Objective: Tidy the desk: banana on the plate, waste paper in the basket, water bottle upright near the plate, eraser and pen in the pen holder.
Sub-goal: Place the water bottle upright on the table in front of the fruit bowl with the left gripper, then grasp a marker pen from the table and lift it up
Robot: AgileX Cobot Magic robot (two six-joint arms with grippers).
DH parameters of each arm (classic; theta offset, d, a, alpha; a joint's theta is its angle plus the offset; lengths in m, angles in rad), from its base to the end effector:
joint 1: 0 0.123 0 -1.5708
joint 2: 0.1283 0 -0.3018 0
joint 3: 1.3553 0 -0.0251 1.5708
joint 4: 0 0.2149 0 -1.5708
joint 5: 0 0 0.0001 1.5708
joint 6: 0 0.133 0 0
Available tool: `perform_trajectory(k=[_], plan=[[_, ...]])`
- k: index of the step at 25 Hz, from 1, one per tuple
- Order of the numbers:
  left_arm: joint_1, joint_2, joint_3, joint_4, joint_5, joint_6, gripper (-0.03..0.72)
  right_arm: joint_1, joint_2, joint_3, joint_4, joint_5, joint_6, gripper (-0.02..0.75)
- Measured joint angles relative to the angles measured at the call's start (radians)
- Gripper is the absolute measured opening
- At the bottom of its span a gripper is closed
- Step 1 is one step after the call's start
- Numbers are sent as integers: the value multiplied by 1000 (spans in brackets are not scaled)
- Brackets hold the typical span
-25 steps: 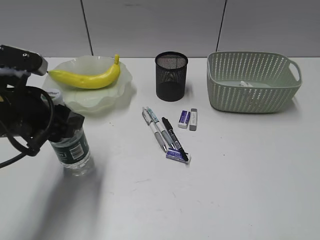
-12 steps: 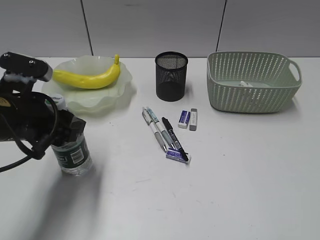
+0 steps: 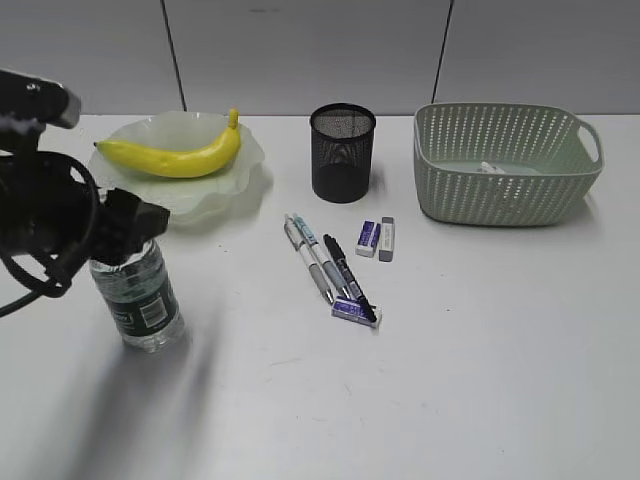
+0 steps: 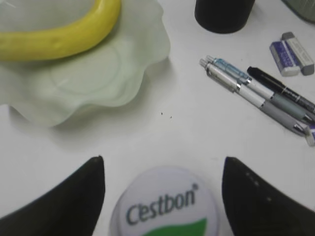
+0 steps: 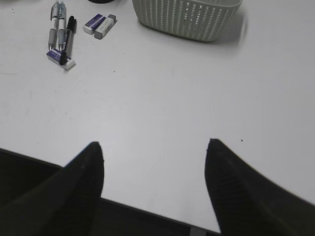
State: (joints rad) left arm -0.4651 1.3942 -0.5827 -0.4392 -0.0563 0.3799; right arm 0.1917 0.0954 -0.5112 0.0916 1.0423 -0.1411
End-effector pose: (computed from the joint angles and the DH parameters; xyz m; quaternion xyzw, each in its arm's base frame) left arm 0.2400 -0.1169 0.2179 0.1767 0.8834 -0.1019 0.4218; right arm -0.0062 0.0095 0.2476 -0.1434 0.8571 0.0582 0.4914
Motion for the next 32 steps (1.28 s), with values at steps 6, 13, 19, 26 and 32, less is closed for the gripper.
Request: perform_trajectory(k=[6,13,19,26,32], plan=[[0,-146,-3,0,0,0,591,0,0,0,0,0,0,511],[104,-441,-5,10,167,0,589,0,0,0,0,-1,0,511],[257,-687,-5,34,642,-14,585,0,0,0,0,-1,0,511],[259,-819,-10,215,1059,-136,486,0,0,0,2,-1,0,511],[262,-952,-3,321,1227,-241,441,0,0,0,7,-1,0,510]])
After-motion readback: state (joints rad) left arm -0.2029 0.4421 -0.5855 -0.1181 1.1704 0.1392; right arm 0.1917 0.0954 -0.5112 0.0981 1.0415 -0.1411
